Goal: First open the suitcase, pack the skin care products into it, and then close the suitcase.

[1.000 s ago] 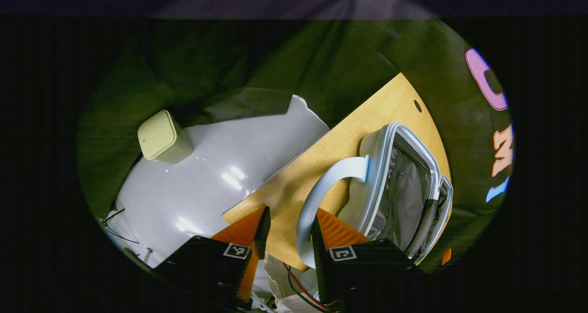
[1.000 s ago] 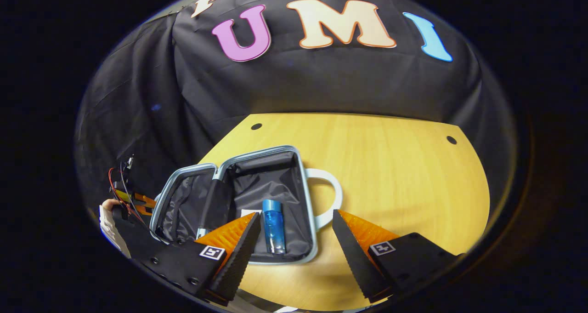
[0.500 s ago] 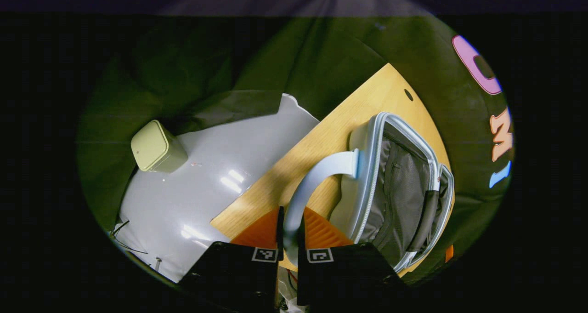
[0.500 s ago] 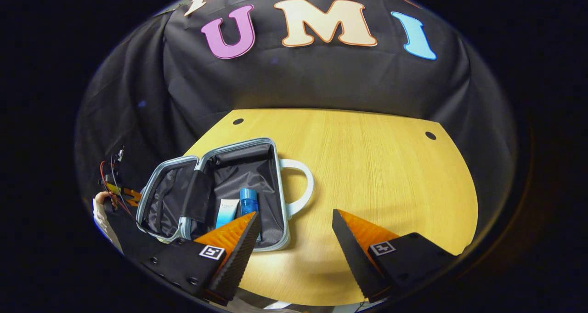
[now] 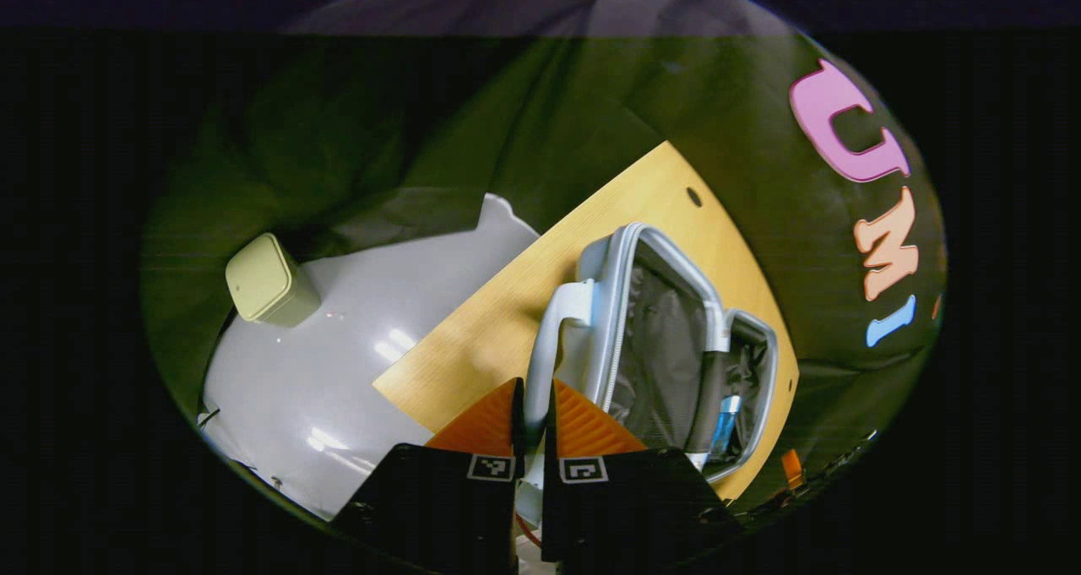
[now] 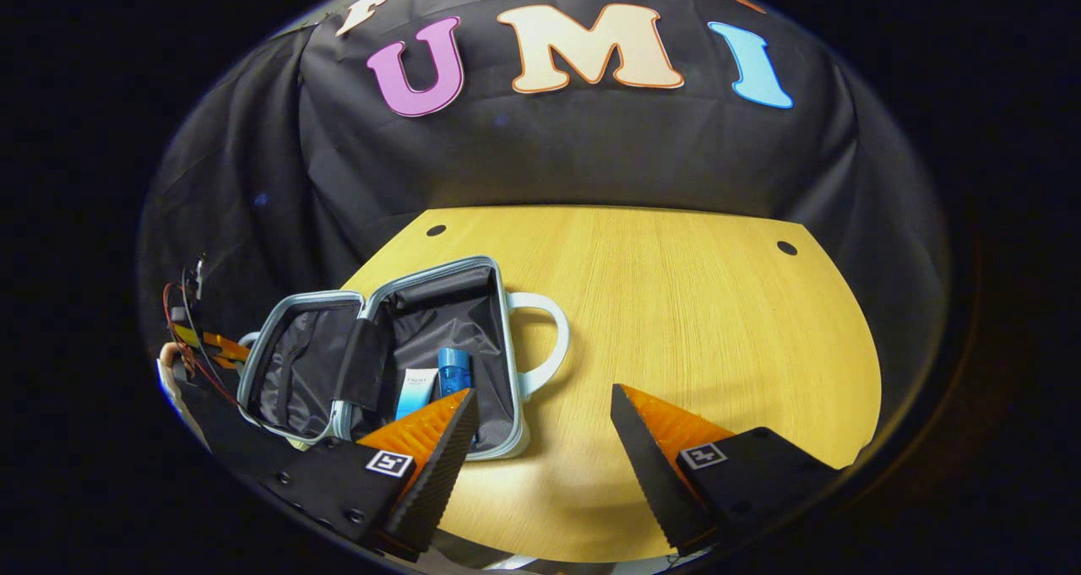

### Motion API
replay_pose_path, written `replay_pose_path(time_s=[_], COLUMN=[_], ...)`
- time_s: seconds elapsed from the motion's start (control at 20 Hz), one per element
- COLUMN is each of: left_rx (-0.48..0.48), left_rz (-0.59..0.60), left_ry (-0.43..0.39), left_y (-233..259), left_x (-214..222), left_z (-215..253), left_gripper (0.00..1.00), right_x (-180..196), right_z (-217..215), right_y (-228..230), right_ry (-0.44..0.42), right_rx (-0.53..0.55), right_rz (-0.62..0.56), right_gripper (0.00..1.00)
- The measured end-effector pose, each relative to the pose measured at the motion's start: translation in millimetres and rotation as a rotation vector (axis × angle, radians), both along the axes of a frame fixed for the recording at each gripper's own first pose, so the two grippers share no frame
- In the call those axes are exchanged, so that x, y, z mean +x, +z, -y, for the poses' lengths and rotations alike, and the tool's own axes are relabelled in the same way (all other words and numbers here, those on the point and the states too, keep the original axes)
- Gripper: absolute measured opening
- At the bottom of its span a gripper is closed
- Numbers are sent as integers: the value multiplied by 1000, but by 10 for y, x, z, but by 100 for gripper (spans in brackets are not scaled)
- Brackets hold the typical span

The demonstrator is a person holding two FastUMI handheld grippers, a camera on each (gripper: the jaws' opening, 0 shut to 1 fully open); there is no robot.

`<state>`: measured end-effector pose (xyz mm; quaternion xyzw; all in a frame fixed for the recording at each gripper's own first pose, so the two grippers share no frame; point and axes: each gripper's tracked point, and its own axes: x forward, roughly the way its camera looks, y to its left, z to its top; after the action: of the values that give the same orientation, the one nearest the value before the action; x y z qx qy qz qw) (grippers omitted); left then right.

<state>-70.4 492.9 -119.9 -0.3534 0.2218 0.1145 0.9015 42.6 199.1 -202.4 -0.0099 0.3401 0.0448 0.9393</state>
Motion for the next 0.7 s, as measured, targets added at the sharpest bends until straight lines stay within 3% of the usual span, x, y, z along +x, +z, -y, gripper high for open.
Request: replay_pose_path(time_s=[0.05, 0.15, 0.2, 0.3, 0.45, 0.7], left_rx=[13, 33, 39, 69, 113, 130], left_rz=[21, 62, 80, 103, 117, 240], left_ry=[-3, 19, 25, 21, 6, -62], left_y=[134, 397, 511, 697, 917, 1513], left_x=[-51, -150, -177, -181, -191, -178], left_z=[70, 162, 238, 400, 626, 1217], left_gripper=[5, 4, 4, 3, 3, 5], right_x=[-31, -70, -77, -107, -106, -222], right_z=[16, 68, 106, 198, 436, 861], right_y=[-17, -30, -27, -13, 120, 179], right_ry=[-3, -11, -19, -34, -52, -82], right_rx=[11, 31, 34, 52, 82, 91], right_rz=[-2, 4, 12, 27, 43, 54], right_gripper=[98, 98, 94, 98, 98, 98])
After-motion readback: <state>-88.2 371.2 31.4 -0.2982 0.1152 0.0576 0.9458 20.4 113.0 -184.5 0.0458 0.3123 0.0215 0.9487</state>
